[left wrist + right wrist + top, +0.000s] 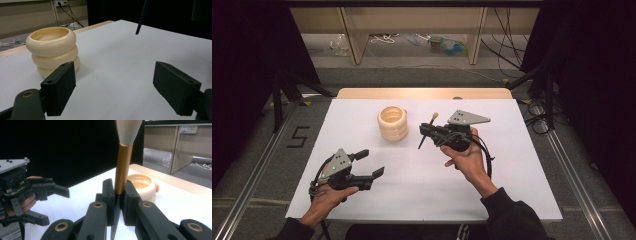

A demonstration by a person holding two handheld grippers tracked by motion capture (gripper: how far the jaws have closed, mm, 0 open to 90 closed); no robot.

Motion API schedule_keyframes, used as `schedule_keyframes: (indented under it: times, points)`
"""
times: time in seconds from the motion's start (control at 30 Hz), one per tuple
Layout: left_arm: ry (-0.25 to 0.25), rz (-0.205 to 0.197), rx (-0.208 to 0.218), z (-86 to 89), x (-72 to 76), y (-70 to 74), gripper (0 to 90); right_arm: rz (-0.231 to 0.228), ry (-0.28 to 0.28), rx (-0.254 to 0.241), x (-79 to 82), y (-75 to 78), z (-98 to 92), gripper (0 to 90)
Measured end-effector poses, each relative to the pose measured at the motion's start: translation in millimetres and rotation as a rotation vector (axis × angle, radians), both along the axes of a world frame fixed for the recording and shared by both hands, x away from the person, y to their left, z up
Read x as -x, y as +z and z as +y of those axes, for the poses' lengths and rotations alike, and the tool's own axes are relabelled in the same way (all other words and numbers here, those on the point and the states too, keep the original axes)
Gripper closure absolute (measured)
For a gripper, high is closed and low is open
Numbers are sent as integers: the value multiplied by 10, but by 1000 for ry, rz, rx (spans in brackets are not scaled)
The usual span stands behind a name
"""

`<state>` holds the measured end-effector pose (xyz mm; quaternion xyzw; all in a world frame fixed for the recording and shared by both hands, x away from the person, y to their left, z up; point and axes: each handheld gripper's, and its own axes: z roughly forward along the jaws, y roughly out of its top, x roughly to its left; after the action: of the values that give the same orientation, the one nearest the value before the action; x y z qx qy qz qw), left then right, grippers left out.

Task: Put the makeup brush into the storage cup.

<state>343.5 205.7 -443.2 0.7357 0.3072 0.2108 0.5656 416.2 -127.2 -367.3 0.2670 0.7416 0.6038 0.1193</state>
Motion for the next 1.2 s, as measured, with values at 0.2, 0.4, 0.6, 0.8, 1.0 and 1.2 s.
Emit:
schedule_keyframes:
  times: [0.2, 0.4, 0.6, 0.8, 1.0, 1.2]
  points:
    - [1, 5, 6, -8, -4, -8, 175, 4, 0, 1, -69, 63, 2, 830]
    - [4, 6, 10, -11, -4, -4, 160, 8, 1, 1, -134, 109, 40, 830]
    - [-1, 5, 9, -25, -4, -7, 158, -16, -8, 14, -213, 139, 116, 830]
    - [-5, 8, 10, -29, 0, -2, 158, -19, -16, 22, -257, 125, 154, 830]
    - [-3, 9, 5, -29, -3, -2, 158, -14, -17, 14, -317, 134, 192, 829]
    - [1, 12, 0, -25, -8, -7, 158, -8, -21, 15, -391, 173, 253, 829]
